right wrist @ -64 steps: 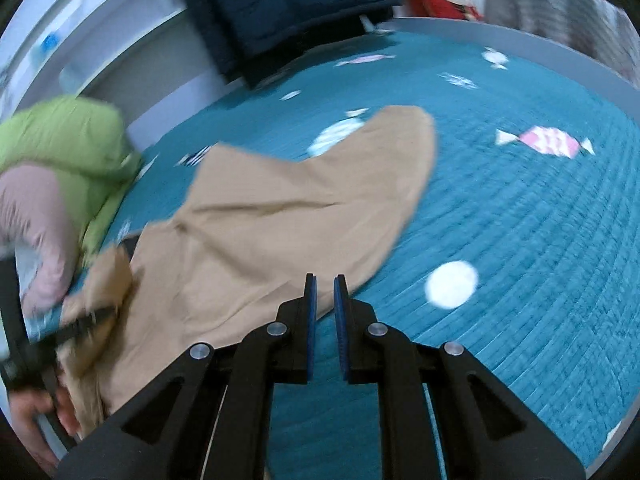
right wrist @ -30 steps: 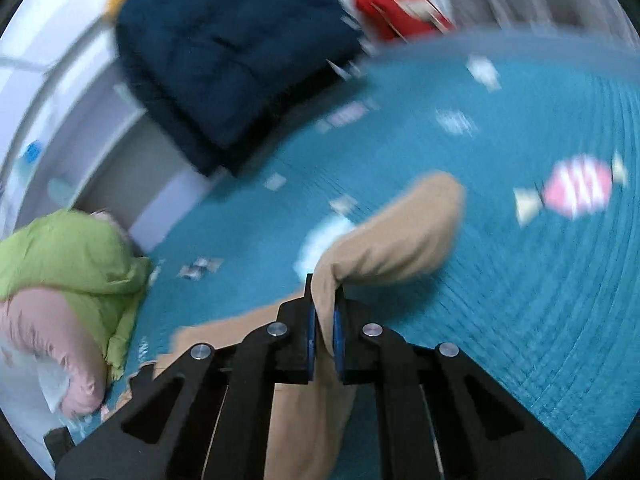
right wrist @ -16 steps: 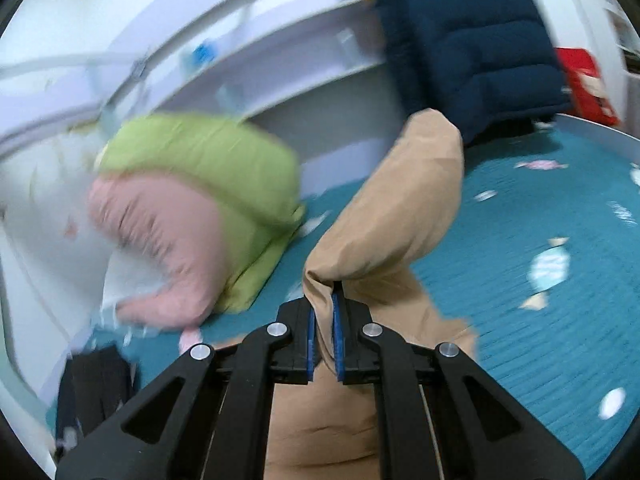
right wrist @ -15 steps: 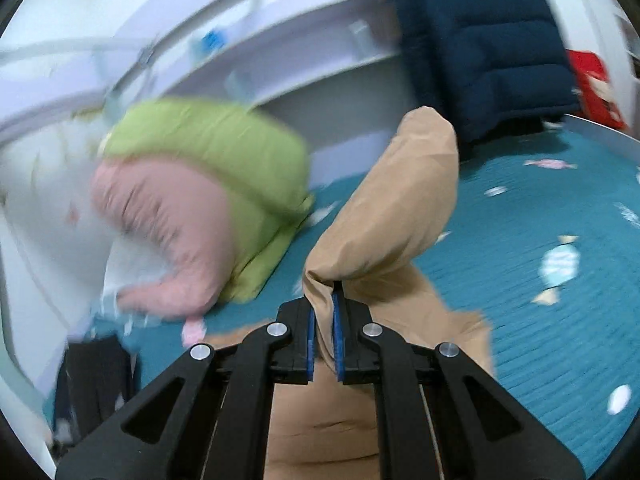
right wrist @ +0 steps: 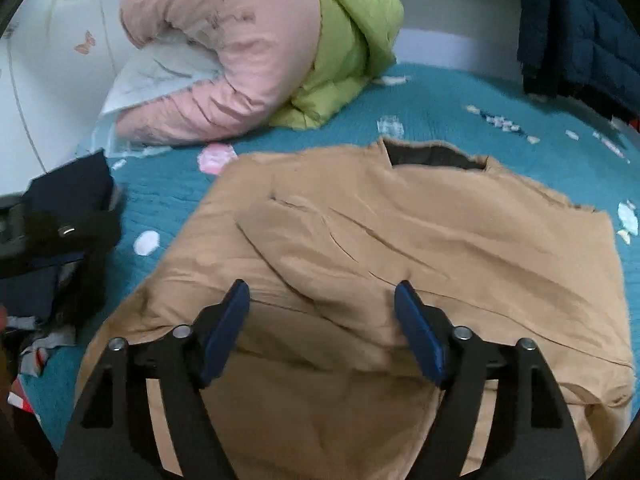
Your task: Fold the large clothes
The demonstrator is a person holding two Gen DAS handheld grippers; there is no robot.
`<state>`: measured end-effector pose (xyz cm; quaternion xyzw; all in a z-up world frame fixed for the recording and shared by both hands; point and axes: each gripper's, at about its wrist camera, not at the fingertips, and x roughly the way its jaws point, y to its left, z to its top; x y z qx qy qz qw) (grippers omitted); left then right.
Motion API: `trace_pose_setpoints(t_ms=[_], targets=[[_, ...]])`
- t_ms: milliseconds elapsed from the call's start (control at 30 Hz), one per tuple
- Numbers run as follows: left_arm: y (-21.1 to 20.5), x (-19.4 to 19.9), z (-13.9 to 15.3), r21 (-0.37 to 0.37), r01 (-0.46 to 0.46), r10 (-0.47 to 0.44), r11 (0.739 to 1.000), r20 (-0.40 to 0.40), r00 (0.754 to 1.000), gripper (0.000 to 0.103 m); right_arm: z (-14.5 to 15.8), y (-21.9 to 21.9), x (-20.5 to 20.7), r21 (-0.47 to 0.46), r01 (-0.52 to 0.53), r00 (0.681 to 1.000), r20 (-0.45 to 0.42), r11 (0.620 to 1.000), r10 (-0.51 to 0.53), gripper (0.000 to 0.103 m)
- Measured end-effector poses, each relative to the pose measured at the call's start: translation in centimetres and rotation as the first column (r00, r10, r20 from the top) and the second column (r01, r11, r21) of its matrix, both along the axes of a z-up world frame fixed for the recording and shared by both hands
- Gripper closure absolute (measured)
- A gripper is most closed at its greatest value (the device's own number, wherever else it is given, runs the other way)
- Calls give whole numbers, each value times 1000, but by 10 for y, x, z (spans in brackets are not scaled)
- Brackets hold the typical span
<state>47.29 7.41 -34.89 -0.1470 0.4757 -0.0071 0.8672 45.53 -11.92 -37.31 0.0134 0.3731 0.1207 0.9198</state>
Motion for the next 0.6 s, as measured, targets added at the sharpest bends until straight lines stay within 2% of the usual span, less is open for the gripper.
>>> trace_pose_setpoints(t_ms=[100,167,233,267,300,333,367,433,467,533,600], targets=[[-13,8,4,-2,35,-35,999,9,999,23,26,-22,-14,-9,46,996,79,999,-46,31],[-30,19,4,6,82,-82,997,12,997,22,36,-54,-14,6,110,990,90,994,-110,31],[-47,29,2,13,125,-125,992,5,992,22,32,-96,-4,82,192,981,14,978,-194,36],[-57,35,-1,10,154,-154,988,0,988,22,24,-121,2,133,252,968,-55,959,-246,53],[-65,40,-4,5,175,-175,985,-9,985,22,14,-144,5,174,298,952,-126,938,-279,64],[-74,45,-9,1,192,-192,981,-28,981,22,3,-160,8,193,335,936,-185,922,-301,68],[-78,48,-11,10,195,-195,981,-43,980,22,-8,-172,9,188,363,920,-224,913,-320,78],[-86,54,-14,29,215,-213,976,-53,976,22,-43,-191,18,181,375,889,-347,909,-298,81],[-87,57,-15,38,219,-217,975,-55,975,22,-52,-195,20,193,376,882,-374,906,-286,81],[-85,63,-15,44,230,-227,972,-59,972,22,-53,-196,22,207,349,895,-363,914,-260,81],[-76,71,-15,22,225,-223,974,-66,973,22,-39,-200,23,252,356,897,-364,900,-253,76]])
